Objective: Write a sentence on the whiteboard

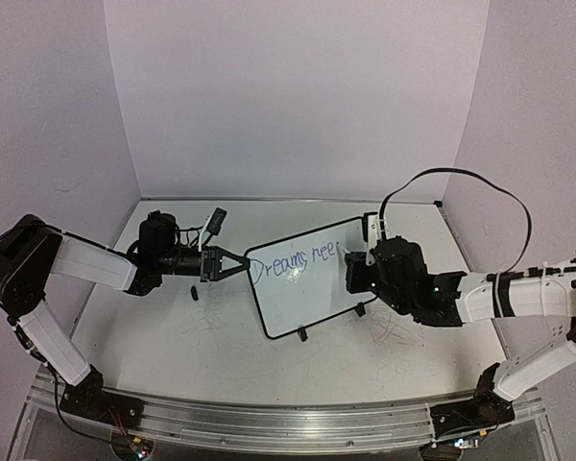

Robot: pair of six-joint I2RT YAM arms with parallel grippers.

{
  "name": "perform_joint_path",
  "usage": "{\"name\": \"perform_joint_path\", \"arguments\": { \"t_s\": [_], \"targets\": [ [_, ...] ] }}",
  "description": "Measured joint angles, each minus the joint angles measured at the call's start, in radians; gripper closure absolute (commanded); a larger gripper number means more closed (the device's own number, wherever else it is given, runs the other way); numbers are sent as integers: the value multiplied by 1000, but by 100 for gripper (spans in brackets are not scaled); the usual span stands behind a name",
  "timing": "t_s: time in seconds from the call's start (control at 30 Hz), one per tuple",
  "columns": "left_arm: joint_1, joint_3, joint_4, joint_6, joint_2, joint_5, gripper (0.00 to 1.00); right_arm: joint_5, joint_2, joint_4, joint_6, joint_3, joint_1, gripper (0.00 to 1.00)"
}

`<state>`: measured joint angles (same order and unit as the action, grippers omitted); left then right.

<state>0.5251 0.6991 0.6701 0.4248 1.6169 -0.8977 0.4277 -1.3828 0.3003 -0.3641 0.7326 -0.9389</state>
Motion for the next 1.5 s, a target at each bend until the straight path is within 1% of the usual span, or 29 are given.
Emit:
{"name": "perform_joint_path", "arguments": {
  "t_s": [1.03, 1.5],
  "targets": [
    [0, 0, 0, -1, 0, -16, 100, 9, -42, 0, 13, 12, 18, 100],
    [0, 2, -1, 0, 0, -16, 100, -9, -50, 4, 26, 25, 18, 100]
  ]
}}
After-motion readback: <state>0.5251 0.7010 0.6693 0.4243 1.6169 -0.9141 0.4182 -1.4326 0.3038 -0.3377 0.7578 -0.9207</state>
